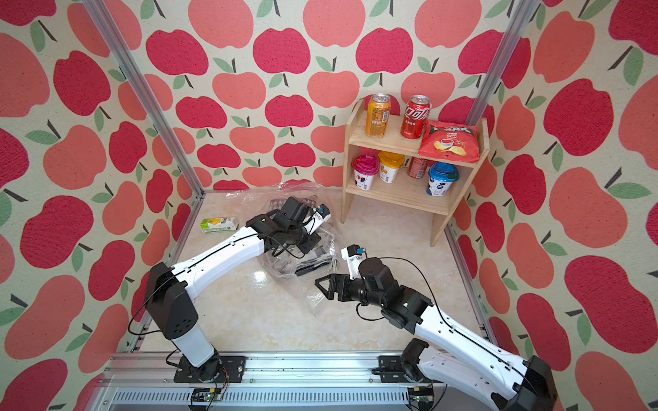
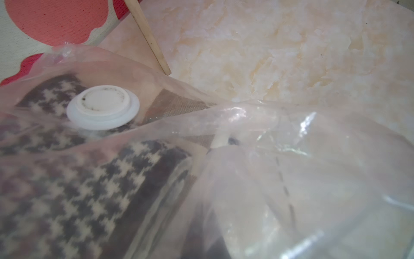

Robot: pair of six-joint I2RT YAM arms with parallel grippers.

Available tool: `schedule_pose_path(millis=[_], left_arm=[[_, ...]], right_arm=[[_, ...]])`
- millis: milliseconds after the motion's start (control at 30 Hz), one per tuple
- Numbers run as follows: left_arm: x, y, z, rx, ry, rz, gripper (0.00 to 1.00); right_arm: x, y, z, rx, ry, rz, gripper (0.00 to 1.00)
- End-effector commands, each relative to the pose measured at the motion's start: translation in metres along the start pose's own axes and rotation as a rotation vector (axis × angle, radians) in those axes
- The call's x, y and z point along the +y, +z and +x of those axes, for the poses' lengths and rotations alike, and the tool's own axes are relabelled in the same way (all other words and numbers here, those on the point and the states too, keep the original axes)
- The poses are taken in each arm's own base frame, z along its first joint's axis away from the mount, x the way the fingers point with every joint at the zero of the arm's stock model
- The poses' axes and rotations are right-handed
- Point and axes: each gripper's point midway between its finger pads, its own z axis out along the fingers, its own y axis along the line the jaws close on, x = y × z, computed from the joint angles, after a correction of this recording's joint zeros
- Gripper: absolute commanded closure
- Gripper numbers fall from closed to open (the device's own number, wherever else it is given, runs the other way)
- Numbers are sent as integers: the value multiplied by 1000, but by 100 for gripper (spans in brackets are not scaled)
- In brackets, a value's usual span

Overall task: Take the scarf out of the vacuum bag
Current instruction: Take out the scarf from the vacuum bag.

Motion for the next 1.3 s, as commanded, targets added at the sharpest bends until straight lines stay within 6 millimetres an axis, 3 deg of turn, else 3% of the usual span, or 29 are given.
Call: schedule_pose_path(millis=[0,100,367,600,800,933,1167,1267], left_arm=[[-7,-25,5,12,-30,32,100],[-8,-33,4,15,-38,35,100],[-10,-32,5,22,-48,48,100],[1,-52,-1,-45,-61,-24,100],[7,-73,1,-101,-69,-71,100],[9,-72,10,-64,-60,-91,100],[23,-60,32,33,-4,-168,100],[25,-55,39,57,13,-180,100]], right_arm=[[-4,12,-9,-132,-31,51,10],[-2,25,-2,-158,-64,66,10],[5,62,20,-92,-155,119,11],[-2,82,16,-57,-170,183,11],[-22,97,0,-50,-113,232,11],[-19,101,-5,-48,-100,186,13],[14,90,-1,-14,-116,-37,14],[7,85,1,-4,-73,-53,13]])
